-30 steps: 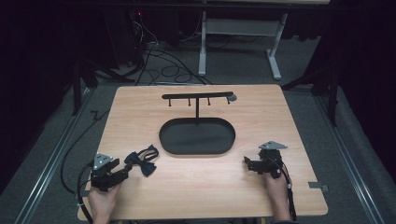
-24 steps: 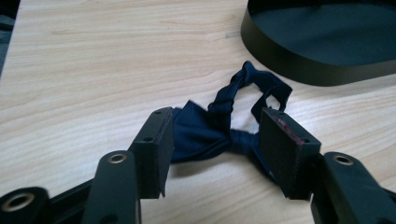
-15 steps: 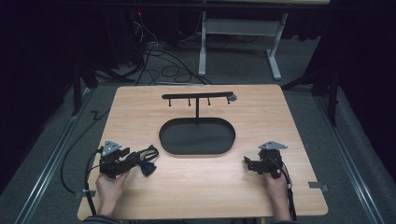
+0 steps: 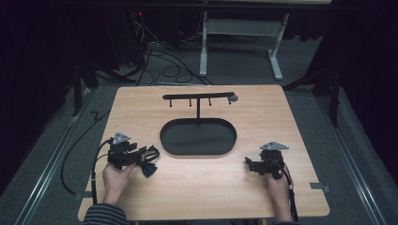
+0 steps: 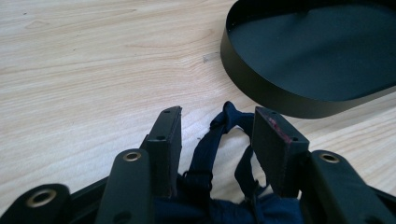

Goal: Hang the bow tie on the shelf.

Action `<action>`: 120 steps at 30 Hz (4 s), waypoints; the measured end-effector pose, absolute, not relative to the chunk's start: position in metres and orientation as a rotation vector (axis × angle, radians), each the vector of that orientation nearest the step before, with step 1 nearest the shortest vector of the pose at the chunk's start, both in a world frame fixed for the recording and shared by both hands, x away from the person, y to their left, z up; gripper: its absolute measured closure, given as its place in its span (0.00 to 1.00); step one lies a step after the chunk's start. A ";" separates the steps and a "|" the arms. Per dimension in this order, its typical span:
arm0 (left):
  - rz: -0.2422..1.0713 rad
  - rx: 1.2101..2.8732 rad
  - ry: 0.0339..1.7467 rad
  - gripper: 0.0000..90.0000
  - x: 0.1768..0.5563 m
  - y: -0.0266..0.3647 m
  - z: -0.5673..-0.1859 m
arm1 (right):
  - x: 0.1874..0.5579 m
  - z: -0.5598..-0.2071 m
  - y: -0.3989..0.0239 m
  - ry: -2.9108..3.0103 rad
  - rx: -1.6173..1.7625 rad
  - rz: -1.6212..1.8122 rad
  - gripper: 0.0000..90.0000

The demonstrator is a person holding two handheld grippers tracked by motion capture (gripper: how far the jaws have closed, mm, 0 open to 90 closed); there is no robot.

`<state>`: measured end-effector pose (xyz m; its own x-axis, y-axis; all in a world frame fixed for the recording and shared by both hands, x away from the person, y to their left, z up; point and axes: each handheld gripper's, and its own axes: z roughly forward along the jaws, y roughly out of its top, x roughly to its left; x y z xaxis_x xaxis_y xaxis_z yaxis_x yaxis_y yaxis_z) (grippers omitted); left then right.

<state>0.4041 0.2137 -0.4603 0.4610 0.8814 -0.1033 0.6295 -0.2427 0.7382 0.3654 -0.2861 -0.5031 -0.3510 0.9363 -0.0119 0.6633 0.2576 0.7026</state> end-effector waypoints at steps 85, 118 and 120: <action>0.466 1.966 1.059 0.98 0.394 0.192 -0.412 | 0.365 -0.503 -0.286 2.107 1.450 0.854 0.17; 0.473 1.994 0.955 0.98 0.408 0.166 -0.381 | 0.365 -0.503 -0.286 2.108 1.447 0.853 0.17; 0.473 1.994 0.950 0.98 0.409 0.163 -0.378 | 0.365 -0.503 -0.286 2.107 1.449 0.853 0.17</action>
<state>0.4088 0.1627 -0.3784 0.6392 0.7687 -0.0224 0.4452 -0.3461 0.8258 0.3653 -0.2863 -0.5031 -0.3526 0.9357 -0.0131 0.6629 0.2596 0.7023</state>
